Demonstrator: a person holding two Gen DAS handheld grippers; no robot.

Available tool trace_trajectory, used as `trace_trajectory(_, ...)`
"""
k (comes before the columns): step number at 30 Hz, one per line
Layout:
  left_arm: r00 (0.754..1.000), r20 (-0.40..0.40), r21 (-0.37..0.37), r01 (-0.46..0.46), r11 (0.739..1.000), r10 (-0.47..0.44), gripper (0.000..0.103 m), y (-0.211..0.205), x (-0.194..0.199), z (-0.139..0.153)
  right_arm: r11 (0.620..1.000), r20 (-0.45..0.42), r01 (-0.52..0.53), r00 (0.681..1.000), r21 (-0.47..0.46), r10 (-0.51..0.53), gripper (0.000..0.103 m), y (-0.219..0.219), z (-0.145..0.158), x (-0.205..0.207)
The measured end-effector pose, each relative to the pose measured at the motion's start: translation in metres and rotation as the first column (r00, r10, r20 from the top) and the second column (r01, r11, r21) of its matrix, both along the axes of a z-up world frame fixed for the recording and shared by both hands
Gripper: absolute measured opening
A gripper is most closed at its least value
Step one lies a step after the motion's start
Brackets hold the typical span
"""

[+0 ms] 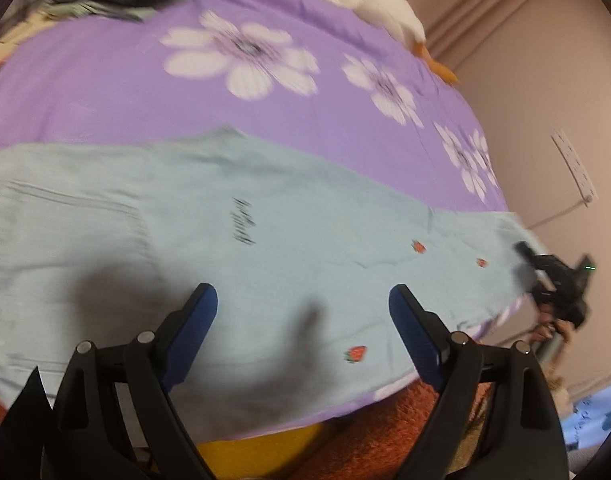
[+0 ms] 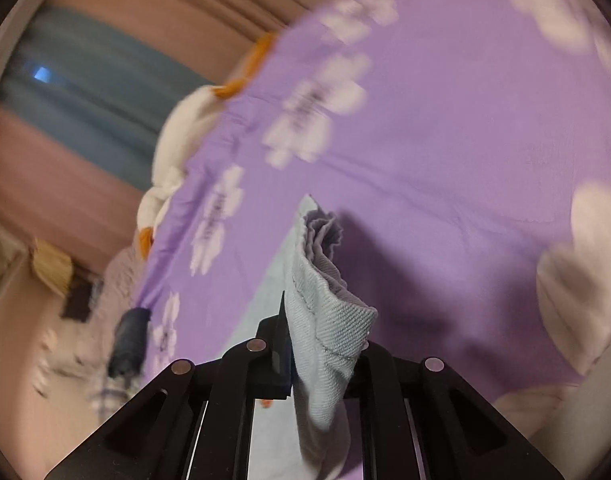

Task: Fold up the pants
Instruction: 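Lift the jeans leg end with the right tool and fold it toward the waistband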

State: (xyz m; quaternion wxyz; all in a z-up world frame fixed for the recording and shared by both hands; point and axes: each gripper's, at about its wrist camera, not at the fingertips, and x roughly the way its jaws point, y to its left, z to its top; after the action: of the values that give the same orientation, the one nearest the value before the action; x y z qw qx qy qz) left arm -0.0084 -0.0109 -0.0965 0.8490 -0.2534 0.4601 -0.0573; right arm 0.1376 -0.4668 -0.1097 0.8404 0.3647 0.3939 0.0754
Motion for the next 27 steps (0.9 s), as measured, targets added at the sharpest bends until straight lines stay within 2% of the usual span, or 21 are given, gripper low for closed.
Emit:
trace_trajectory(2, 0.999, 0.016, 0.023, -0.035, 0.999, 0.035, 0.088, 0.010, -0.007, 0.007, 0.996, 0.078, -0.046, 0.996, -0.083, 0.052, 0.012, 0.026, 0.037, -0.003)
trace_trajectory(4, 0.998, 0.037, 0.028, -0.059, 0.998, 0.058, 0.088, 0.019, -0.014, 0.012, 0.989, 0.130, -0.089, 0.986, -0.119, 0.104, 0.012, 0.048, 0.063, -0.006)
trace_trajectory(7, 0.995, 0.053, 0.021, -0.083, 0.996, 0.082, 0.088, 0.030, -0.024, 0.016, 0.966, 0.210, -0.197, 0.950, -0.166, 0.229, 0.012, 0.097, 0.101, -0.013)
trace_trajectory(11, 0.993, 0.050, 0.013, -0.106, 0.994, 0.105, 0.088, 0.040, -0.031, 0.014, 0.927, 0.227, -0.315, 0.906, -0.202, 0.358, 0.012, 0.154, 0.115, -0.023)
trace_trajectory(14, 0.992, 0.042, 0.008, -0.118, 0.993, 0.118, 0.088, 0.045, -0.036, 0.012, 0.869, 0.189, -0.431, 0.857, -0.244, 0.479, 0.012, 0.207, 0.101, -0.035)
trace_trajectory(17, 0.992, 0.033, 0.002, -0.123, 0.992, 0.123, 0.088, 0.047, -0.037, 0.008, 0.807, 0.087, -0.528, 0.820, -0.263, 0.565, 0.013, 0.253, 0.070, -0.039)
trace_trajectory(22, 0.993, 0.009, -0.013, -0.114, 0.993, 0.114, 0.088, 0.051, -0.037, -0.001, 0.709, -0.106, -0.657, 0.748, -0.256, 0.655, 0.013, 0.307, 0.010, -0.045)
trace_trajectory(24, 0.994, -0.002, -0.026, -0.109, 0.994, 0.109, 0.088, 0.050, -0.035, -0.005, 0.688, -0.160, -0.675, 0.735, -0.267, 0.659, 0.013, 0.316, -0.001, -0.050)
trace_trajectory(26, 0.995, -0.008, -0.039, -0.099, 0.994, 0.099, 0.088, 0.049, -0.033, -0.007, 0.664, -0.198, -0.695, 0.717, -0.276, 0.668, 0.017, 0.322, -0.007, -0.053)
trace_trajectory(27, 0.996, -0.010, -0.045, -0.093, 0.995, 0.093, 0.088, 0.048, -0.032, -0.007, 0.662, -0.198, -0.702, 0.711, -0.264, 0.675, 0.027, 0.321, -0.006, -0.053)
